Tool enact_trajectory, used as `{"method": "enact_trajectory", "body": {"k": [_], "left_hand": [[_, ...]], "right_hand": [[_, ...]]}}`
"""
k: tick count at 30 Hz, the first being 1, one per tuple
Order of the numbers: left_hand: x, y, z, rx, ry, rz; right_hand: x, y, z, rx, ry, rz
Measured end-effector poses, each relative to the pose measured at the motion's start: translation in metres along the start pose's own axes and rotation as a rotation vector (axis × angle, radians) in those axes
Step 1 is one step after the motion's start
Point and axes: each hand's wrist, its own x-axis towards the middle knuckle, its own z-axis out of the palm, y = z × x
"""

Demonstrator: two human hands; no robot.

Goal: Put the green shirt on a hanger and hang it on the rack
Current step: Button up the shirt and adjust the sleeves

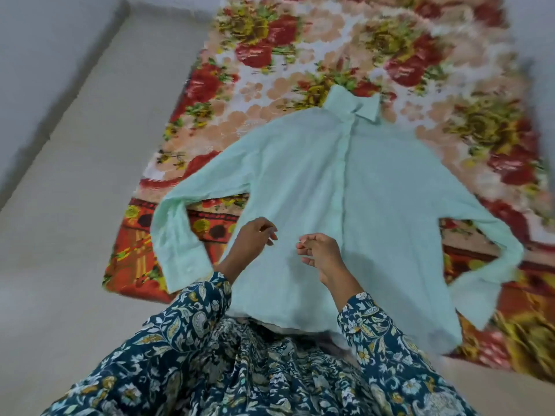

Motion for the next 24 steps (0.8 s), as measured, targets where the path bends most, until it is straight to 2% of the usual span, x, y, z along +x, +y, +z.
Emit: {"method": "enact_trajectory", "body": {"k": [6, 11, 14, 20, 24], "left_hand": [[0.005, 0.063, 0.137, 0.109, -0.196, 0.044], [-0.005, 0.105, 0.265, 0.12, -0.357, 0.026], [-0.007, 0.119, 0.32, 0.159, -0.397, 0.029], [0.009, 0.126, 0.416, 0.395, -0.453, 0.017], [0.028, 0.112, 0.454, 0.679, -0.526, 0.001]], "right_hand": [[-0.007, 0.022, -0.153, 0.23, 0.17, 0.036], [-0.003, 0.05, -0.28, 0.336, 0.289, 0.091], [0.004, 0.068, -0.335, 0.35, 0.357, 0.115], [0.031, 0.096, -0.404, 0.273, 0.406, 0.174], [0.047, 0.108, -0.412, 0.296, 0.328, 0.182]]}}
